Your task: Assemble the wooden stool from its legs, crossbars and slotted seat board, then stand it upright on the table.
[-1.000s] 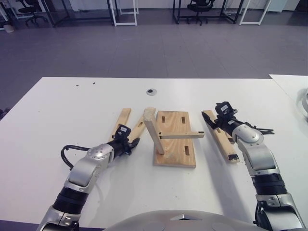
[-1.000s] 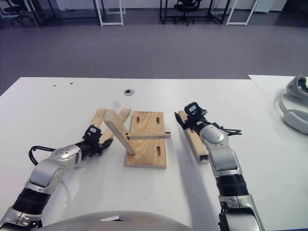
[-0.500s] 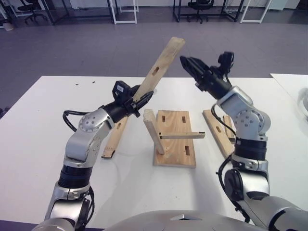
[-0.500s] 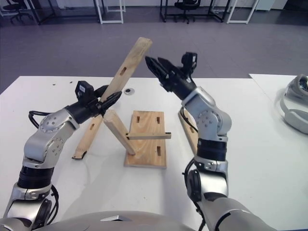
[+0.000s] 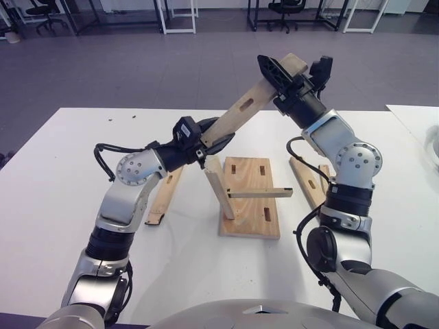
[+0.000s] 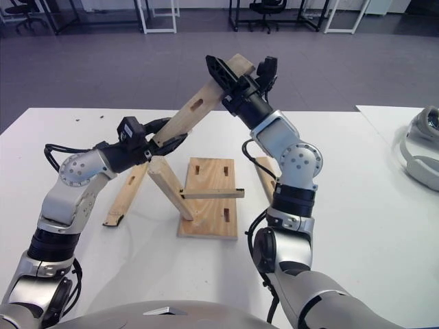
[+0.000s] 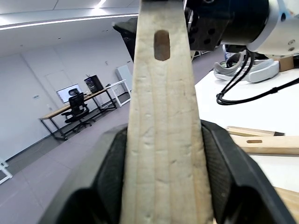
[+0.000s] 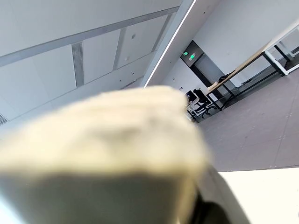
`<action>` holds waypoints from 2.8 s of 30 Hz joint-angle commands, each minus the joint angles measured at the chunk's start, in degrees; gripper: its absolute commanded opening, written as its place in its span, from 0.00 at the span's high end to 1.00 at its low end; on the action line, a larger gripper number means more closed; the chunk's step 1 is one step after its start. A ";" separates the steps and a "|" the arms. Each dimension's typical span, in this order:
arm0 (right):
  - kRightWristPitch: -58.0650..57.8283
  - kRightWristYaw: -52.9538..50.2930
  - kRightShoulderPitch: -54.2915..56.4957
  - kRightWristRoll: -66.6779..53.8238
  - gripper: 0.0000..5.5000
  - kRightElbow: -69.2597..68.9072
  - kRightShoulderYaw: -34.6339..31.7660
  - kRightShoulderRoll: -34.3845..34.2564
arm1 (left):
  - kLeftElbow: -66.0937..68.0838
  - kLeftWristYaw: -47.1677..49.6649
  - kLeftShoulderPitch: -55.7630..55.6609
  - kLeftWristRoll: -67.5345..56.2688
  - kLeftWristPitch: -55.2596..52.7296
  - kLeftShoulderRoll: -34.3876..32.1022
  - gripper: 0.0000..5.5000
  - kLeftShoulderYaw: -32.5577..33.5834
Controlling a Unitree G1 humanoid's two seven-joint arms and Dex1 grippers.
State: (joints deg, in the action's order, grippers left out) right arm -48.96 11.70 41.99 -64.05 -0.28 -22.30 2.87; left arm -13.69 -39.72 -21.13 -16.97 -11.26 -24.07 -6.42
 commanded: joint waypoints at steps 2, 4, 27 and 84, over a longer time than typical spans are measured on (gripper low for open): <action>-0.35 -2.70 -1.32 -3.87 0.82 -1.02 -1.62 0.93 | 1.82 -1.55 -1.63 2.22 2.34 -1.31 0.55 0.13; 0.34 -3.88 -3.39 -4.30 0.82 -2.60 -2.40 1.49 | 2.18 -1.50 -1.36 2.62 2.40 -1.57 0.49 0.45; 8.32 -29.57 -58.42 -9.69 0.82 -39.90 -3.56 15.57 | -19.32 18.24 28.86 5.59 -22.47 2.36 0.22 1.86; 6.12 -0.03 -49.29 20.78 0.25 -36.60 17.71 31.15 | -26.84 36.06 19.13 14.08 -36.72 17.10 0.22 -4.03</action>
State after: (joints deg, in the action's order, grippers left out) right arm -42.88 6.49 -3.57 -43.00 -38.81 -1.93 30.44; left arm -40.35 0.11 -2.83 -1.77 -49.20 -2.24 -15.35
